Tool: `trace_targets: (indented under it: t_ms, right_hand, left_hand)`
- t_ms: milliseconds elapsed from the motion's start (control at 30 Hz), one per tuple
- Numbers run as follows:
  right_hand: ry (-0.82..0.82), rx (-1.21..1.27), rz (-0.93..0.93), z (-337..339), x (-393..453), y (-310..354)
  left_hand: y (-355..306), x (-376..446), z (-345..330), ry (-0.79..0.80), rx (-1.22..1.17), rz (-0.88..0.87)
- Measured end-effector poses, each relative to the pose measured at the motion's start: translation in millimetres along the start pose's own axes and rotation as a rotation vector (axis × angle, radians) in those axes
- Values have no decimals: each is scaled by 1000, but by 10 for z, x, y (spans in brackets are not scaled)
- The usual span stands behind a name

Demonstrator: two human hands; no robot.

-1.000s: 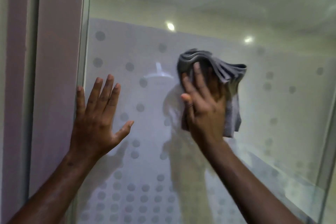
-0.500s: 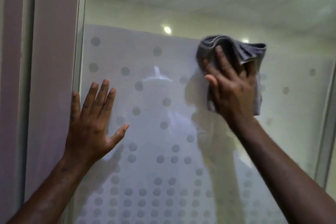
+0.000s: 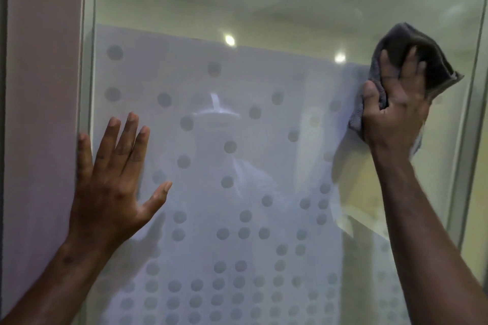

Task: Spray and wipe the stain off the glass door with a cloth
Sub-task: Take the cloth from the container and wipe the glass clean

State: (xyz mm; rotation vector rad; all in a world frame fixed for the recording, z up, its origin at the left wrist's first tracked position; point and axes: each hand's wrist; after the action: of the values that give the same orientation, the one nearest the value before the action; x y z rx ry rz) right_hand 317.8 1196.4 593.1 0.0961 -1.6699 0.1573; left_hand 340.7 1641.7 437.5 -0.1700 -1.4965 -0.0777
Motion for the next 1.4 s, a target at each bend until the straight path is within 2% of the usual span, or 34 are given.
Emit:
trace_targets:
  t_ms: [167, 267, 433, 533, 667, 800, 900, 1033, 1100, 1167, 1233, 1300, 1400]
  right_hand:
    - [29, 73, 128, 16, -500, 691]
    - [110, 132, 230, -4, -920, 1266]
    - [247, 196, 545, -18, -1699, 2035]
    - [268, 236, 697, -15, -2077, 2196]
    - [235, 223, 797, -3, -2178, 1996]
    - [210, 176, 725, 51, -2044, 1565]
    - [164, 113, 585, 84, -1860, 1043]
    - [114, 7, 172, 172, -1783, 421]
    - [92, 23, -70, 211, -1893, 298]
    - [65, 43, -214, 243, -2072, 272]
    - [62, 36, -262, 291, -2353, 313]
    - [100, 17, -234, 361, -2771, 436]
    - [274, -26, 45, 485, -3429, 751]
  left_hand:
    - [-16, 0, 11, -3, 23, 4]
    - [-22, 8, 23, 9, 26, 6]
    - [-18, 2, 34, 22, 36, 8]
    - [5, 0, 35, 29, 35, -8]
    - [12, -1, 46, 33, 21, -7]
    - [10, 4, 46, 25, 16, -7]
    - [23, -3, 20, 13, 11, -11]
    - [38, 4, -11, -7, 2, -19]
    - [39, 8, -18, -6, -4, -17]
    - [29, 4, -18, -1, -8, -10]
    - [13, 1, -14, 5, -10, -5]
    - [3, -3, -2, 10, -6, -1]
    - [-5, -8, 13, 11, -9, 9]
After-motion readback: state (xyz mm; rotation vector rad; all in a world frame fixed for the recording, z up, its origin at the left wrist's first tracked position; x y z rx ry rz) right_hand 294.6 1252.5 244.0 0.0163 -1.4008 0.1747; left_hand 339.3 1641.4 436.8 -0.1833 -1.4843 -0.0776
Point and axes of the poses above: each hand's wrist, its own x-axis towards the middle knuckle, its own z-axis out of the back of the hand, y = z × x, and after that the axes turned 14 degrees about z, right-handed
